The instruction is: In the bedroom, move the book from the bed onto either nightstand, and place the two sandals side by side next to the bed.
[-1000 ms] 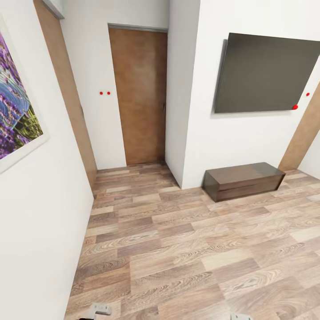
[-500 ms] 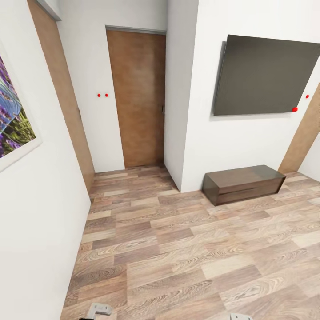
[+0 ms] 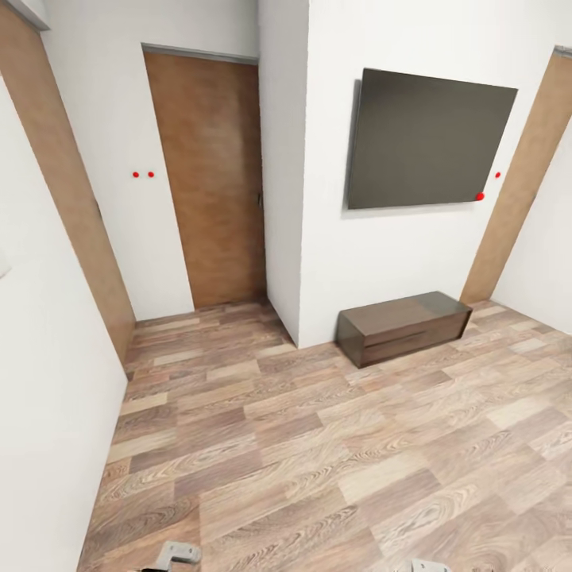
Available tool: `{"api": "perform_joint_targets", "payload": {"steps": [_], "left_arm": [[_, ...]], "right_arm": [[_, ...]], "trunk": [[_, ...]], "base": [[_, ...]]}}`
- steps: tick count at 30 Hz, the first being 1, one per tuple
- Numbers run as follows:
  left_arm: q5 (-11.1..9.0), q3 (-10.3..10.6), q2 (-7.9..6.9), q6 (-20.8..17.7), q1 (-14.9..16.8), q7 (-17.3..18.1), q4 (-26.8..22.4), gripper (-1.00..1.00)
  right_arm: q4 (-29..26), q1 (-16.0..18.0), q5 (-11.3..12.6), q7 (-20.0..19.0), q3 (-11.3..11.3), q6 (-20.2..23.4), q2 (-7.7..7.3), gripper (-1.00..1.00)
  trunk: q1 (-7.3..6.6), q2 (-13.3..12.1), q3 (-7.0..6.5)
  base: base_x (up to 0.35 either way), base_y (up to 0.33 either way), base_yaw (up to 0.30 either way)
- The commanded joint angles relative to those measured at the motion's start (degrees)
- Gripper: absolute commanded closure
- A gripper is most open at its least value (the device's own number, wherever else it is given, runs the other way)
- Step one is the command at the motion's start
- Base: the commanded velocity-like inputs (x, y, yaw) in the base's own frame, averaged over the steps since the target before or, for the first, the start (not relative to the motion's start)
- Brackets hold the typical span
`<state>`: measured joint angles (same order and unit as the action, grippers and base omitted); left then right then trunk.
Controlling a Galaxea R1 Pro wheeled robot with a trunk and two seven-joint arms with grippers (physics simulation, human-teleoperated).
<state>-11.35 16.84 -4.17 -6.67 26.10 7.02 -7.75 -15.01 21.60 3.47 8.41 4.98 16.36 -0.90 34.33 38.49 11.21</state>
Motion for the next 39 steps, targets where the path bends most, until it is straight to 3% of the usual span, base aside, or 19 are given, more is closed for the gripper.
{"api": "perform_joint_targets", "payload": {"steps": [1, 21, 39], "left_arm": [[-0.6, 0.44, -0.05, -0.37, 0.01, 0.1, -0.15, -1.0], [-0.6, 0.49, -0.05, -0.37, 0.01, 0.1, -0.15, -1.0], [-0.6, 0.53, -0.08, -0.33, 0.01, 0.1, -0.13, -1.0]], "right_arm": [[-0.11, 0.02, 0.37, 0.17, 0.12, 0.26, 0.02, -1.0], [-0.04, 0.02, 0.35, -0.02, 0.12, 0.25, 0.02, -1.0], [-0.02, 0.02, 0.31, -0.06, 0.1, 0.25, 0.04, -1.0]], "trunk": [[0.02, 0.07, 0.04], [0.02, 0.07, -0.98], [0.02, 0.07, -2.02]], "base": [[0.027, -0.014, -0.259], [0.041, -0.004, -0.261], [0.265, 0.0, -0.26]]}}
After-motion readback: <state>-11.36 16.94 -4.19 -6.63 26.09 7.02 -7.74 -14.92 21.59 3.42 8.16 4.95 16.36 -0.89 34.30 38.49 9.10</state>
